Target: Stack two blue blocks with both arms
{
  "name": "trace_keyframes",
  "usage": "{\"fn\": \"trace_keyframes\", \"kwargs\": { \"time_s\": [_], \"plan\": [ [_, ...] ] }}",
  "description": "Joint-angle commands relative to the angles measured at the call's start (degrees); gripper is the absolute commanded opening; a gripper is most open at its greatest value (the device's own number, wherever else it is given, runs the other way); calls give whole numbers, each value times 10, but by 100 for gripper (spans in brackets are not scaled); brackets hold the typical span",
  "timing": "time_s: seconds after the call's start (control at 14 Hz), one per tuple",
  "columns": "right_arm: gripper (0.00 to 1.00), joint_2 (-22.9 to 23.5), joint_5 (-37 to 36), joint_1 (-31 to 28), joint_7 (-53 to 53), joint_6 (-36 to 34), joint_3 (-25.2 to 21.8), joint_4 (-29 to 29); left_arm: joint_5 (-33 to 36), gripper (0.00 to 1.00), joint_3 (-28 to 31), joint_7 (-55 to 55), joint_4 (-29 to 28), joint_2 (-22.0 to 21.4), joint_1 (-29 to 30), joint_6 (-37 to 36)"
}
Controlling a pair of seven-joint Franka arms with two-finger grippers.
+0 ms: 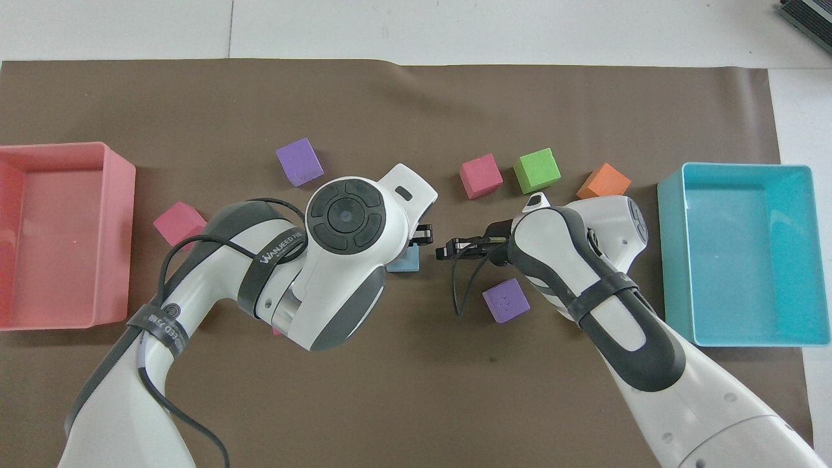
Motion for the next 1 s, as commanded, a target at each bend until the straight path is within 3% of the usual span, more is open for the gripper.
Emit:
{"fn": "trace_keyframes", "kwargs": {
  "time_s": [0.0,0.86,0.93],
  "plan": [
    [0,1,21,0,-18,13,1,-5,9,19,8,-12,12,8,-16,-9],
    [0,1,21,0,-18,14,1,-5,5,34,7,-12,6,7,-16,-5],
    [0,1,21,0,-18,14,1,-5,5,42,7,-13,6,7,-16,-3]
  ]
}}
